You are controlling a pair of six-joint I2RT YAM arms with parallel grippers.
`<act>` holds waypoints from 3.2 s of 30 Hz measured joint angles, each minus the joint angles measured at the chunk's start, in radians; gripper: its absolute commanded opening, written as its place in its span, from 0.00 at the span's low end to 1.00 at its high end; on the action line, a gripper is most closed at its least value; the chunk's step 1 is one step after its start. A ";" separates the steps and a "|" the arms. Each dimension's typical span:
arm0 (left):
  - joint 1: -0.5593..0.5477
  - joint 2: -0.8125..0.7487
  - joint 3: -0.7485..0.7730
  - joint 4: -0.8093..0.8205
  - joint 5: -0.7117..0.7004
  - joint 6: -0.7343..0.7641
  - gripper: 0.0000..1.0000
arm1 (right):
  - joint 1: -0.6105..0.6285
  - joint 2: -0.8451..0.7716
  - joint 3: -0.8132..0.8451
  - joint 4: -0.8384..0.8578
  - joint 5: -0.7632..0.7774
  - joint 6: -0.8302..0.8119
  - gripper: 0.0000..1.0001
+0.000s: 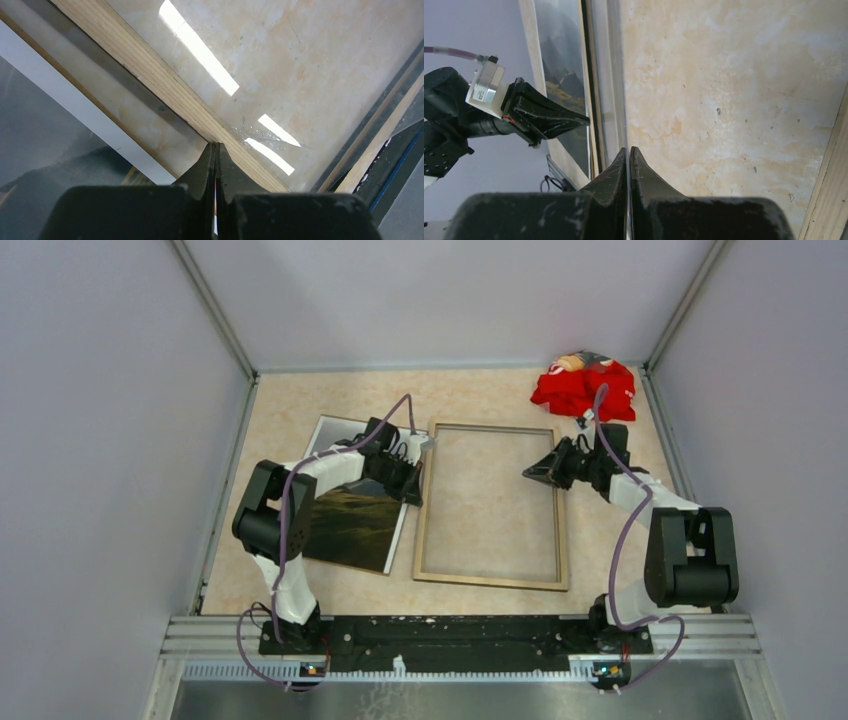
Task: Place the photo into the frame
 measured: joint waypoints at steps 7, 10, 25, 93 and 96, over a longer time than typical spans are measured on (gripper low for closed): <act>-0.002 0.000 0.000 0.001 0.000 0.000 0.00 | 0.000 0.003 0.003 -0.008 0.002 0.000 0.00; -0.002 0.000 0.000 0.001 0.000 0.000 0.00 | 0.001 0.017 0.003 0.027 -0.017 0.024 0.00; -0.003 0.000 0.000 0.001 -0.001 0.000 0.00 | 0.013 0.034 0.032 -0.049 0.021 0.008 0.53; -0.068 0.032 0.035 0.013 0.012 -0.001 0.00 | -0.002 0.046 0.173 -0.472 0.488 -0.217 0.87; -0.070 0.045 0.063 -0.018 0.014 0.002 0.04 | 0.005 0.010 0.173 -0.472 0.495 -0.202 0.87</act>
